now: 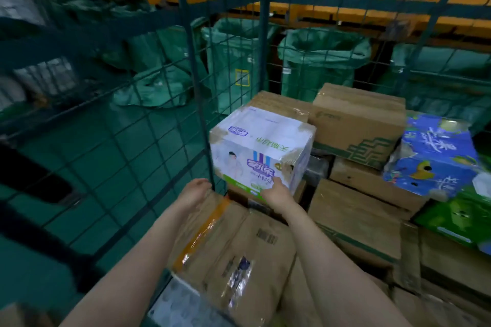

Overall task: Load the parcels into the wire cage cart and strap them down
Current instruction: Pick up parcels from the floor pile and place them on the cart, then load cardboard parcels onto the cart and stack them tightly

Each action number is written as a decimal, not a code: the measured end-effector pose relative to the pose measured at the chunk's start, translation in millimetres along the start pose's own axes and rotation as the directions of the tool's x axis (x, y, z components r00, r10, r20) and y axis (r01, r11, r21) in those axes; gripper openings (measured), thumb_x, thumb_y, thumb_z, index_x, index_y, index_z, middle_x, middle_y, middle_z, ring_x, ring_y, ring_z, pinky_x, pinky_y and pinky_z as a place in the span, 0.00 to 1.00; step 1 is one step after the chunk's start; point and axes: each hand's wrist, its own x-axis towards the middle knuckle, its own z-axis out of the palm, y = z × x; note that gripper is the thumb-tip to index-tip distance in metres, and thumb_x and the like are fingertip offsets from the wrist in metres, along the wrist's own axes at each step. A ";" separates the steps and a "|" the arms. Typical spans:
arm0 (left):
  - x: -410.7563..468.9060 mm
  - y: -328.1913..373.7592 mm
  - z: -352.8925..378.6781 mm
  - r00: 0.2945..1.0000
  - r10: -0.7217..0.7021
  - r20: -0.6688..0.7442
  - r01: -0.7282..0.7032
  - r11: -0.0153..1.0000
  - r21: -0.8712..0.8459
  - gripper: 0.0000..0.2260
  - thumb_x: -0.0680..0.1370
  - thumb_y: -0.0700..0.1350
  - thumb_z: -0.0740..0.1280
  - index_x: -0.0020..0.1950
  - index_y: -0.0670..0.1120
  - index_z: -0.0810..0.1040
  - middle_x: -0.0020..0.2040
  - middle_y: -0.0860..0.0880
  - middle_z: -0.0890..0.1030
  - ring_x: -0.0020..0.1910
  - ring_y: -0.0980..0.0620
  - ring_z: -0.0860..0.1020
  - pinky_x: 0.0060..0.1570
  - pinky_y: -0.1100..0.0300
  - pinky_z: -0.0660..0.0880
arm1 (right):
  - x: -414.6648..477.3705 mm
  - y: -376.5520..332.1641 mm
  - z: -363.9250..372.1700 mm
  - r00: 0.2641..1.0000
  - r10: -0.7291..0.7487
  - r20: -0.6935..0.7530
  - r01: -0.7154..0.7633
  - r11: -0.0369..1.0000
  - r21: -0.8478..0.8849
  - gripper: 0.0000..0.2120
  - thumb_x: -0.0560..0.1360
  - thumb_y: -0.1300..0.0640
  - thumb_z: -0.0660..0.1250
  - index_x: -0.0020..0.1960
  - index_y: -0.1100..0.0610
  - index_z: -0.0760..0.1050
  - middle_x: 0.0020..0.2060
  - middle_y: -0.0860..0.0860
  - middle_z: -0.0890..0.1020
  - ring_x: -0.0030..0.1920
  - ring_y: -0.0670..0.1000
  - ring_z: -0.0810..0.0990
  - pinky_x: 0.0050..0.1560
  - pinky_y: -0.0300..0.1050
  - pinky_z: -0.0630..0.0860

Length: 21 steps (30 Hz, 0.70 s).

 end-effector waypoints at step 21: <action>-276.9 -210.5 -90.8 0.817 -0.414 -0.402 0.178 0.844 -0.506 0.15 0.81 0.44 0.55 0.67 0.46 0.71 0.52 0.48 0.74 0.45 0.50 0.75 0.44 0.59 0.68 | -223.7 -27.2 196.8 0.761 -0.148 0.632 0.347 0.915 -0.204 0.27 0.77 0.60 0.59 0.74 0.57 0.57 0.66 0.57 0.70 0.52 0.55 0.74 0.41 0.43 0.73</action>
